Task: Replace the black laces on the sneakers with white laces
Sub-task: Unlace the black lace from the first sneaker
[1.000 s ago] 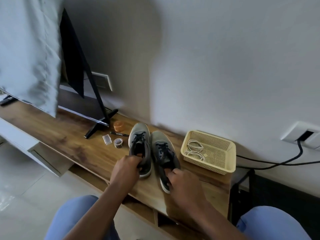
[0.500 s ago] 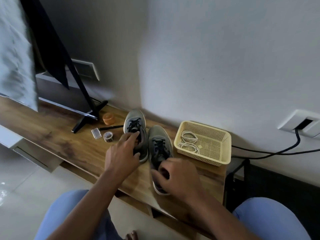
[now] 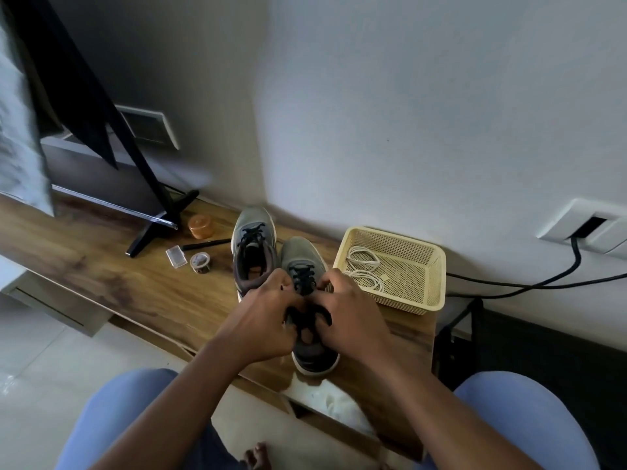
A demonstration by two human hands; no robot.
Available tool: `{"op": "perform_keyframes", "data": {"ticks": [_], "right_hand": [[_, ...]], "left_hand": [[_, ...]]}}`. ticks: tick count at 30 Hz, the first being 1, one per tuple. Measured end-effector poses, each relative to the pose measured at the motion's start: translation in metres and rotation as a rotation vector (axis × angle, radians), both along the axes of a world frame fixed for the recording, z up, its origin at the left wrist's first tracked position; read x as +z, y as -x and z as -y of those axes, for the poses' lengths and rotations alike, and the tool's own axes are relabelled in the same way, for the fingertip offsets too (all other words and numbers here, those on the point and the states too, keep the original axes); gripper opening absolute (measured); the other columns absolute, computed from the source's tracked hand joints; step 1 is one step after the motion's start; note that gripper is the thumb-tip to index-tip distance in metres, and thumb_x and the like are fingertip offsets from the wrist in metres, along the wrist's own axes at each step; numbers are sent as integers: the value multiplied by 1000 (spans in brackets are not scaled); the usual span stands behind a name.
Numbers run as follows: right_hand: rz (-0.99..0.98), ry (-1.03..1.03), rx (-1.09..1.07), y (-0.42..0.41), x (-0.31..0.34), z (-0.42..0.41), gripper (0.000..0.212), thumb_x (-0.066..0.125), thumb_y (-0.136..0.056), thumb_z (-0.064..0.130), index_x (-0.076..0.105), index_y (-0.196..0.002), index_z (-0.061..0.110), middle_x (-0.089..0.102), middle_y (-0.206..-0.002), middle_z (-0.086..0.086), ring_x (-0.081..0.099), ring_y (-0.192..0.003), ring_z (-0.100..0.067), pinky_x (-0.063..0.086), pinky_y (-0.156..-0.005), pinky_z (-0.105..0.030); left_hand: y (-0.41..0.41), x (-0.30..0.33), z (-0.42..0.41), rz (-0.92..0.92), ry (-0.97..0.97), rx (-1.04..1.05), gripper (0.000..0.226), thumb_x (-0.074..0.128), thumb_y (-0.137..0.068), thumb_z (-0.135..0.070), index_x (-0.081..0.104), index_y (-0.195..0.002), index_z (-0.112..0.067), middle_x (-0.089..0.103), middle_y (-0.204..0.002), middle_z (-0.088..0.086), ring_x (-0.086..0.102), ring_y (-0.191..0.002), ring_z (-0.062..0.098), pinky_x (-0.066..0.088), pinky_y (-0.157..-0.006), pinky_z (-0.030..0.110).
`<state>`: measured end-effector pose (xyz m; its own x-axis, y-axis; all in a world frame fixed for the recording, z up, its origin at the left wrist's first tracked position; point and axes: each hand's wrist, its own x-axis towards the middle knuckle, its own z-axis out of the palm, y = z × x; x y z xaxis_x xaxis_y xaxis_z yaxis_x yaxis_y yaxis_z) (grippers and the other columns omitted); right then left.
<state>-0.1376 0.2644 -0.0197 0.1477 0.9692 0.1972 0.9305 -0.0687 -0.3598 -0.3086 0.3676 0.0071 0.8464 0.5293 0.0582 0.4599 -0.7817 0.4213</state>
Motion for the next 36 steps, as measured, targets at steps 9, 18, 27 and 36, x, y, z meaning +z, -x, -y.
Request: {"op": "perform_keyframes", "data": {"ticks": [9, 18, 27, 36], "right_hand": [[-335, -262, -113, -11, 5, -3, 11, 64, -94, 12, 66, -99, 22, 69, -93, 9, 65, -83, -14, 52, -72, -37], [-1272, -137, -241, -20, 15, -11, 15, 61, -95, 5, 63, -89, 19, 69, -78, -6, 59, -54, -18, 43, -51, -28], [-904, -300, -635, -48, 0, -9, 33, 89, -75, 23, 58, -66, 17, 52, -52, 11, 46, -51, -9, 43, -58, -30], [-626, 64, -393, -33, -8, -6, 45, 80, -74, 52, 61, -66, 12, 61, -55, 5, 55, -49, -6, 41, -51, -28]], "left_hand": [[1, -6, -9, 123, -17, -17, 33, 78, -81, -1, 81, -93, -31, 57, -104, -17, 58, -84, 0, 44, -65, 9], [-5, 7, -14, 566, 742, 252, 22, 63, -93, 2, 62, -103, -18, 68, -80, 7, 56, -60, 19, 44, -50, 26], [5, 9, -34, 861, 574, 583, 10, 72, -97, -17, 65, -101, -12, 63, -83, 4, 57, -64, 6, 48, -58, 22], [8, 7, -33, 511, 52, 914, 32, 64, -82, -49, 54, -111, -42, 60, -103, -17, 54, -88, 2, 37, -84, 37]]}}
